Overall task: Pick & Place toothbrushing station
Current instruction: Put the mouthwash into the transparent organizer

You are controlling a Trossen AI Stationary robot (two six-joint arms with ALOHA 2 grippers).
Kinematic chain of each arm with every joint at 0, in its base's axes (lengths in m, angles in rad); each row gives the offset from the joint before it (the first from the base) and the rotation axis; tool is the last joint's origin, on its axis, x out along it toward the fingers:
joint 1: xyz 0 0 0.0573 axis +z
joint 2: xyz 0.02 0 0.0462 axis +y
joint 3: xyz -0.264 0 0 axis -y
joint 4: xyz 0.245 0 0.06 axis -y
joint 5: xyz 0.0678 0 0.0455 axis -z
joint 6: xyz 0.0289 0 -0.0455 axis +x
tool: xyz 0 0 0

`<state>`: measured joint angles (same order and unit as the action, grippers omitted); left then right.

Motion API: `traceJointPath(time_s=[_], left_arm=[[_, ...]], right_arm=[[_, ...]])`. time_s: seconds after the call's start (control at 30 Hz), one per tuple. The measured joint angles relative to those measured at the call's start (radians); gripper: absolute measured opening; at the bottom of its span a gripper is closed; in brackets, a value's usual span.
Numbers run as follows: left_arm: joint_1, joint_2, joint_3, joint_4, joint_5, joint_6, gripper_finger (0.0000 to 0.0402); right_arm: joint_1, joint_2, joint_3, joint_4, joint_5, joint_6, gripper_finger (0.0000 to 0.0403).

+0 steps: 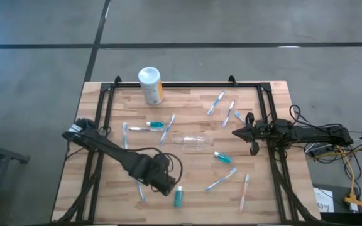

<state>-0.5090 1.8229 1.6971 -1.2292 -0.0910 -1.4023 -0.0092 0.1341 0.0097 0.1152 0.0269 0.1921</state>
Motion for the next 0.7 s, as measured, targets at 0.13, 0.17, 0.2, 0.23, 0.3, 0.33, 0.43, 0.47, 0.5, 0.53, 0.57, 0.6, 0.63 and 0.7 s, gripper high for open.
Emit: traceJointPath(time_s=[0.13,0.17,0.2,0.23,0.3,0.33,0.43,0.47,0.5,0.53,0.57,0.6,0.63,0.7], left_arm=[[-0.008,0.013,-0.011,0.02,-0.009,-0.018,0.0305],[-0.008,0.019,-0.015,0.033,-0.01,-0.016,0.0305],[-0.008,0.029,-0.016,0.045,-0.011,-0.01,0.0305],[-0.008,0.038,-0.016,0.06,-0.013,0.001,0.0305],[-0.008,0.054,-0.017,0.073,-0.013,0.019,0.0305],[-0.008,0.063,-0.017,0.071,-0.013,0.022,0.0305],[-0.006,0.08,-0.017,0.067,-0.012,0.033,0.0305],[-0.005,0.084,-0.017,0.067,-0.012,0.033,0.0305],[-0.005,0.089,-0.017,0.067,-0.012,0.033,0.0305],[-0.004,0.094,-0.017,0.067,-0.011,0.033,0.0305],[-0.003,0.097,-0.017,0.067,-0.006,0.033,0.0305],[-0.003,0.103,-0.017,0.067,-0.001,0.033,0.0305],[-0.003,0.108,-0.017,0.067,0.002,0.036,0.0305],[-0.003,0.119,-0.017,0.066,0.005,0.037,0.0305]], right_arm=[[0.0,-0.001,0.0,0.0,0.0,0.0,0.0008],[0.0,-0.001,0.0,0.0,0.0,0.0,0.0008],[0.0,-0.001,0.0,0.001,0.0,0.0,0.0008],[0.0,-0.001,0.0,0.002,0.0,0.0,0.0008],[0.0,-0.001,0.0,0.003,0.0,0.0,0.0008],[0.0,-0.001,0.0,0.003,0.0,0.0,0.0008],[0.0,-0.001,0.0,0.002,0.0,0.0,0.0008],[0.0,-0.001,0.0,0.003,0.001,0.0,0.0008],[0.0,-0.001,0.0,0.002,0.0,0.0,0.0008],[0.0,-0.001,0.0,0.002,0.0,0.0,0.0008],[0.0,0.0,0.0,0.002,0.0,0.0,0.0008],[0.0,0.0,0.0,0.002,0.0,0.0,0.0008],[0.0,0.0,0.0,0.002,0.0,0.0,0.0008],[0.0,-0.001,0.0,0.002,0.0,0.0,0.0008]])
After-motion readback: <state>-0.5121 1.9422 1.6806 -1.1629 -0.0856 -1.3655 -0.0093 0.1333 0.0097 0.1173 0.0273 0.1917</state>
